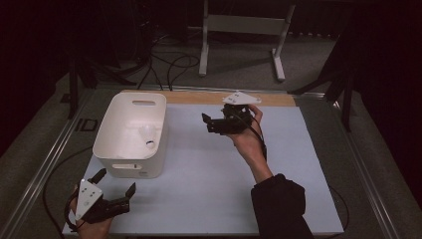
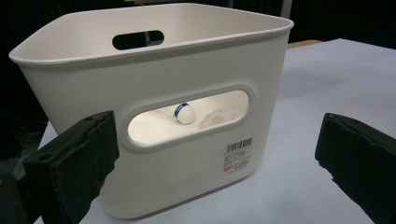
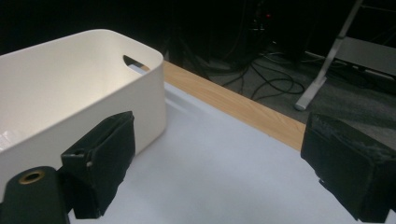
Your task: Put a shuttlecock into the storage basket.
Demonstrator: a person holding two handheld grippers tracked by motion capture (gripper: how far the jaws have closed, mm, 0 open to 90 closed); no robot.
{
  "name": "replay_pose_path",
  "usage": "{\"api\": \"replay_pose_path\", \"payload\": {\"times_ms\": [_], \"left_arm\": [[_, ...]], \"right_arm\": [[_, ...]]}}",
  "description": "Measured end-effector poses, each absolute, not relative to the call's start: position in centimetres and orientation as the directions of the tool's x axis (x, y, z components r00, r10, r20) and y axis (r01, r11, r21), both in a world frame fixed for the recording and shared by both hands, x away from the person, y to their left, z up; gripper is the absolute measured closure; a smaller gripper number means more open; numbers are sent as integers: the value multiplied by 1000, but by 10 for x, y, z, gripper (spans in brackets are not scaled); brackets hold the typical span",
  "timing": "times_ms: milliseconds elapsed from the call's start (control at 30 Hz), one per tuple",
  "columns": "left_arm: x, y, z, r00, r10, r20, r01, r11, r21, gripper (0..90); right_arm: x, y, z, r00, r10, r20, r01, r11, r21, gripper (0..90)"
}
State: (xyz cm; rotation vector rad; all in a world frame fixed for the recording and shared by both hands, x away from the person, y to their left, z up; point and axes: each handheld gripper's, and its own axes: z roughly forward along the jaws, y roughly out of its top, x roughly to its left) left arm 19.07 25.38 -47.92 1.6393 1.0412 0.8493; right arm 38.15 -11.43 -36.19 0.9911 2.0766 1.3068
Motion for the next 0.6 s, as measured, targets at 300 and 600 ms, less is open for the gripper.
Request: {"api": "replay_pose_path", "payload": {"times_ms": [300, 600], "left_arm": [[191, 254, -480, 387, 921, 51, 236, -153, 960, 2], [191, 254, -480, 387, 921, 47, 238, -149, 960, 2]], "right_arm": [[373, -138, -371, -573, 819, -28, 339, 268, 902, 84], [360, -164, -383, -544, 838, -47, 346, 276, 897, 83]]}}
